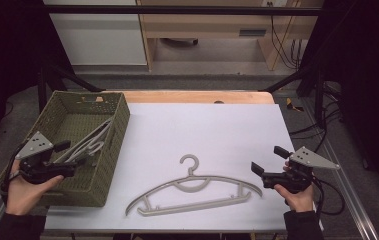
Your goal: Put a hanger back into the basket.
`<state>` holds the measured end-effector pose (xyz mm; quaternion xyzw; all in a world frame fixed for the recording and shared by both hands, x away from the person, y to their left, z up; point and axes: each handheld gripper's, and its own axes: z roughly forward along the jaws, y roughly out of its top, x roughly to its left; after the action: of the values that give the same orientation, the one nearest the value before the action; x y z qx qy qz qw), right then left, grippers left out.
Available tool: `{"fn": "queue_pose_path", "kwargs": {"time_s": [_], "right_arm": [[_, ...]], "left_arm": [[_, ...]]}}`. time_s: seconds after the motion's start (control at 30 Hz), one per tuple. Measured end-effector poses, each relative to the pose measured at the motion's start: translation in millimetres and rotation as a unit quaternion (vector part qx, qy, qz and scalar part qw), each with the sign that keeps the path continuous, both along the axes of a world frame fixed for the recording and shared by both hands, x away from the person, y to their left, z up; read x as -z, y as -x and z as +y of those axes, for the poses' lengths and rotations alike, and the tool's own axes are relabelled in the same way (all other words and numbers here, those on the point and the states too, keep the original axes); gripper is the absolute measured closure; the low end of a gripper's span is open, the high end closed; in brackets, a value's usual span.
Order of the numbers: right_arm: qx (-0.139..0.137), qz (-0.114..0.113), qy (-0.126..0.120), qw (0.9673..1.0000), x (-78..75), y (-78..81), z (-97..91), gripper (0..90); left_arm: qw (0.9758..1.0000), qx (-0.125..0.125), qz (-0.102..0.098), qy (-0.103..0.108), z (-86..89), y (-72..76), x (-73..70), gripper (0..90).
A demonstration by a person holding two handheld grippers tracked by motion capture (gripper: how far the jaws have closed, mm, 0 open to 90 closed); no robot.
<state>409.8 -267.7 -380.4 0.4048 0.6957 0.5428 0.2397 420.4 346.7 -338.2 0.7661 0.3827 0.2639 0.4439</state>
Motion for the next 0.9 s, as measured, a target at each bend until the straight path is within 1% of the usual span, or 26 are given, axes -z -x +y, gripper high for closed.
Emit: {"fn": "queue_pose_path", "kwargs": {"time_s": [0.03, 0.07, 0.1, 0.13, 0.17, 0.2, 0.23, 0.27, 0.3, 0.33, 0.37, 0.4, 0.43, 0.47, 0.5, 0.53, 0.57, 0.6, 0.63, 0.67, 0.73, 0.77, 0.8, 0.87, 0.9], "right_arm": [[0.001, 0.0, 0.0, 1.0, 0.0, 0.0, -0.2, 0.8], [0.001, 0.0, 0.0, 1.0, 0.1, 0.1, -0.3, 0.8], [0.001, 0.0, 0.001, 1.0, 0.0, 0.2, -0.4, 0.8], [0.001, 0.0, 0.0, 1.0, -0.3, 0.5, -0.5, 0.8], [0.0, -0.001, 0.001, 1.0, -0.7, 0.7, -0.9, 0.8], [0.0, -0.001, 0.0, 1.0, -1.0, 1.0, -0.9, 0.8], [0.001, -0.002, -0.001, 1.0, -1.4, 1.2, -1.1, 0.8], [0.001, -0.002, -0.001, 1.0, -1.4, 1.2, -1.1, 0.8], [0.002, -0.003, -0.002, 1.0, -1.5, 1.4, -1.5, 0.8], [0.002, -0.003, -0.002, 1.0, -1.5, 1.4, -1.5, 0.8], [0.001, -0.002, 0.0, 1.0, -1.3, 1.6, -1.7, 0.7], [0.001, -0.002, 0.0, 1.0, -1.3, 1.6, -1.7, 0.7], [0.001, -0.002, -0.002, 1.0, -1.4, 1.6, -1.8, 0.7], [0.001, -0.002, -0.002, 1.0, -1.4, 1.6, -1.8, 0.7], [0.001, -0.003, -0.002, 1.0, -1.9, 1.9, -2.0, 0.7], [0.001, -0.003, -0.002, 1.0, -1.9, 1.9, -2.0, 0.7], [0.001, -0.003, -0.003, 1.0, -2.2, 2.3, -2.0, 0.7], [0.001, -0.005, -0.003, 1.0, -2.6, 2.7, -2.3, 0.7], [0.001, -0.005, -0.003, 1.0, -2.6, 2.7, -2.3, 0.7], [0.0, -0.006, -0.003, 1.0, -2.7, 2.9, -2.1, 0.7], [0.0, -0.006, -0.002, 1.0, -2.5, 2.7, -1.8, 0.7], [-0.001, -0.004, -0.001, 1.0, -2.3, 2.4, -1.5, 0.7], [-0.002, -0.004, -0.002, 1.0, -2.3, 2.3, -1.5, 0.7], [-0.002, -0.002, -0.002, 1.0, -2.1, 2.2, -1.1, 0.7], [-0.002, -0.003, -0.002, 1.0, -1.6, 1.8, -1.1, 0.7]], "left_arm": [[0.9998, 0.006, -0.008, 0.014, -4.0, 2.0, -1.1, 19.9], [0.9996, 0.008, -0.012, 0.023, -6.6, 3.4, -1.5, 18.8], [0.999, 0.015, -0.02, 0.038, -13.5, 6.0, -1.9, 17.0], [0.999, 0.015, -0.02, 0.038, -13.5, 6.0, -1.9, 15.4], [0.9982, 0.023, -0.027, 0.047, -22.3, 8.6, -1.6, 14.5], [0.9977, 0.03, -0.029, 0.054, -26.5, 9.8, -1.3, 14.3], [0.9973, 0.036, -0.031, 0.057, -30.9, 10.7, -0.8, 14.2], [0.9973, 0.036, -0.031, 0.057, -30.9, 10.7, -0.8, 13.7], [0.9963, 0.047, -0.032, 0.065, -40.1, 12.8, 1.1, 13.5], [0.9963, 0.047, -0.032, 0.065, -40.1, 12.8, 1.1, 13.4], [0.9958, 0.054, -0.034, 0.065, -49.3, 13.9, 4.7, 12.8], [0.9958, 0.054, -0.034, 0.065, -49.3, 13.9, 4.7, 11.7], [0.996, 0.059, -0.029, 0.061, -58.3, 14.1, 8.5, 10.6], [0.996, 0.059, -0.029, 0.061, -58.3, 14.1, 8.5, 10.1], [0.9955, 0.063, -0.029, 0.065, -65.9, 14.6, 11.7, 9.7], [0.9955, 0.063, -0.029, 0.065, -65.9, 14.6, 11.7, 9.4], [0.9949, 0.07, -0.022, 0.069, -70.3, 14.8, 13.2, 9.4], [0.9947, 0.074, -0.021, 0.069, -76.4, 15.6, 15.5, 8.6], [0.9947, 0.074, -0.021, 0.069, -76.4, 15.6, 15.5, 8.7], [0.9944, 0.083, -0.014, 0.063, -83.1, 16.1, 17.8, 8.7], [0.9944, 0.084, -0.012, 0.062, -86.6, 16.4, 19.2, 8.7], [0.994, 0.094, -0.004, 0.055, -93.8, 16.5, 22.6, 9.0], [0.994, 0.094, -0.004, 0.055, -93.8, 16.5, 22.6, 9.0], [0.9933, 0.105, 0.004, 0.047, -101.0, 16.0, 26.8, 9.1], [0.9926, 0.114, 0.014, 0.041, -108.2, 15.2, 31.9, 9.4]]}}
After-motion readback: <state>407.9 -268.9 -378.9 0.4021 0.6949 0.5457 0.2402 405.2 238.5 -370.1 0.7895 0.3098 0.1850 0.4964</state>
